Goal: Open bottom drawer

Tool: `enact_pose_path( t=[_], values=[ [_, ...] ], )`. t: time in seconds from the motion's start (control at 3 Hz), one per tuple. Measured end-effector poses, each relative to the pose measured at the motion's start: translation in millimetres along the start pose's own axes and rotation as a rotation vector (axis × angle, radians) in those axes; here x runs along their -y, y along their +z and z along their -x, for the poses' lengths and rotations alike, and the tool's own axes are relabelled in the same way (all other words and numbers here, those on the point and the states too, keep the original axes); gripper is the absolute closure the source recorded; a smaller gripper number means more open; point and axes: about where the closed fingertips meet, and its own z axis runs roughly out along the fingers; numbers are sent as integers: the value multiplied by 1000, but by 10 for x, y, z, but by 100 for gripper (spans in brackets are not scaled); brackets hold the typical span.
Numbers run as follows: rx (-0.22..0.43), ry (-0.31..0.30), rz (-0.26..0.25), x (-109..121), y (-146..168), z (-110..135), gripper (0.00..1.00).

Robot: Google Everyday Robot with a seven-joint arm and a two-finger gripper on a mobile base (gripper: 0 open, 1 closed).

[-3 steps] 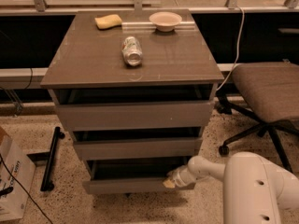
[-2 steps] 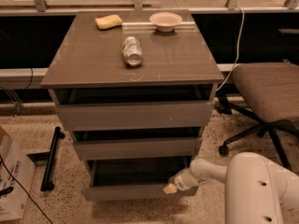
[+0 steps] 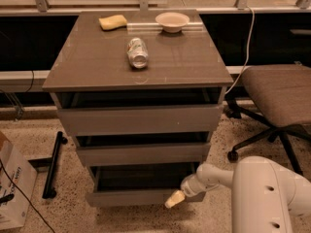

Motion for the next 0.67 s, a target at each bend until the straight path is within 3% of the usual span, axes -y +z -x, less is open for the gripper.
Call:
enact_pose_path(
  t=[0.33,0.67],
  values=[
    [-45,-15,17,-2,45,-117,0],
    [-88,-4,75,-52,102,-340,19]
  ],
)
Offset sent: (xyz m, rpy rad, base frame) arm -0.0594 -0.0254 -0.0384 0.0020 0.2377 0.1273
